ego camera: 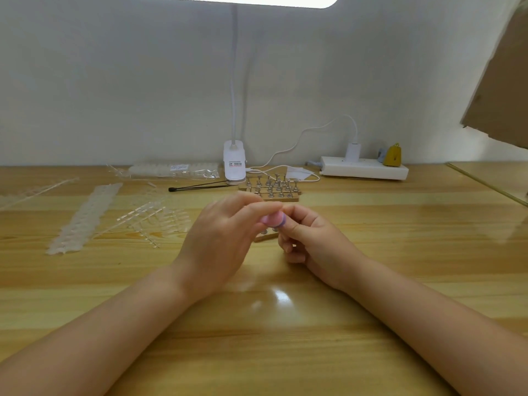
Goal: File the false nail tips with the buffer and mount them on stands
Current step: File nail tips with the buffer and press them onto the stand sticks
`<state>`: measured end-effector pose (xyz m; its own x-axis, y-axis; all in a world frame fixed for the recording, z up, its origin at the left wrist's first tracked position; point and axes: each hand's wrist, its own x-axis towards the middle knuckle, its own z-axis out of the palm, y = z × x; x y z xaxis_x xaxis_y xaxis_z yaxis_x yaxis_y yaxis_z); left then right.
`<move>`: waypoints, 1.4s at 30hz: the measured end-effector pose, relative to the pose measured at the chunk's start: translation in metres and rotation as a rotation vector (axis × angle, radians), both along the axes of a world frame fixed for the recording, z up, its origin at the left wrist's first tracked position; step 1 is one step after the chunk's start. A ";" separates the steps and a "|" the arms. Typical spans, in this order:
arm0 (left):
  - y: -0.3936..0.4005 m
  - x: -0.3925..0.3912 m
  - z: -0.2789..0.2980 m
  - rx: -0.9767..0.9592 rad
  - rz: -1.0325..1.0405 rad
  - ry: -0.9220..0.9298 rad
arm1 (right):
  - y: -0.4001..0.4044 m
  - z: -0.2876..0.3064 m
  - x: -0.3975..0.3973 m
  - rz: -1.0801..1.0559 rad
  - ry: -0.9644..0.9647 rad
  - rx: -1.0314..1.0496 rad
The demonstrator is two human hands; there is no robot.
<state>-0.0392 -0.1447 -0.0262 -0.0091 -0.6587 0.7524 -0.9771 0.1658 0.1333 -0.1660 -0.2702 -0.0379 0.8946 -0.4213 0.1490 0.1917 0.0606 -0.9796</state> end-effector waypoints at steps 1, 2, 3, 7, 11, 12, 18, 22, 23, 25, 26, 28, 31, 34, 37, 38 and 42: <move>0.001 0.004 0.000 0.010 0.036 0.007 | -0.001 0.001 0.000 0.004 0.002 0.013; 0.002 0.007 0.000 0.004 0.076 0.018 | -0.001 0.001 -0.001 -0.001 0.007 0.017; 0.003 0.008 0.001 -0.019 0.098 0.033 | -0.001 0.001 0.000 -0.011 0.013 0.013; 0.001 -0.006 0.003 -0.093 -0.021 -0.010 | 0.001 -0.001 0.001 -0.003 0.004 -0.015; 0.004 0.000 0.001 -0.037 0.083 -0.141 | -0.003 0.001 0.000 0.039 0.036 0.031; 0.006 0.003 0.001 -0.040 0.109 -0.147 | -0.005 0.001 -0.001 0.037 0.043 0.064; 0.001 -0.005 -0.002 -0.086 0.086 -0.241 | -0.006 0.001 0.000 0.070 0.052 0.057; 0.005 0.009 -0.001 -0.113 0.190 -0.153 | -0.007 0.003 0.000 0.063 0.059 0.121; 0.005 0.008 0.000 -0.148 0.165 -0.151 | -0.007 0.002 0.000 0.059 0.057 0.114; 0.003 -0.001 0.001 -0.210 0.096 -0.191 | -0.007 0.000 0.001 0.063 0.048 0.087; 0.001 -0.006 0.000 -0.216 0.074 -0.218 | -0.007 -0.001 0.001 0.067 0.047 0.074; 0.000 -0.007 -0.003 -0.170 0.085 -0.238 | -0.007 0.000 0.001 0.078 0.047 0.065; 0.005 0.008 -0.004 -0.125 0.177 -0.182 | -0.008 0.003 0.000 0.066 0.047 0.133; 0.005 0.006 -0.002 -0.195 0.131 -0.173 | -0.007 0.001 0.000 0.057 0.051 0.115; 0.000 -0.007 -0.003 -0.196 0.082 -0.232 | -0.006 0.001 0.000 0.089 0.055 0.063; 0.001 -0.005 -0.004 -0.165 0.105 -0.225 | -0.006 0.002 -0.001 0.094 0.059 0.069; 0.006 0.010 -0.005 -0.135 0.212 -0.151 | -0.006 0.004 -0.002 0.083 0.042 0.117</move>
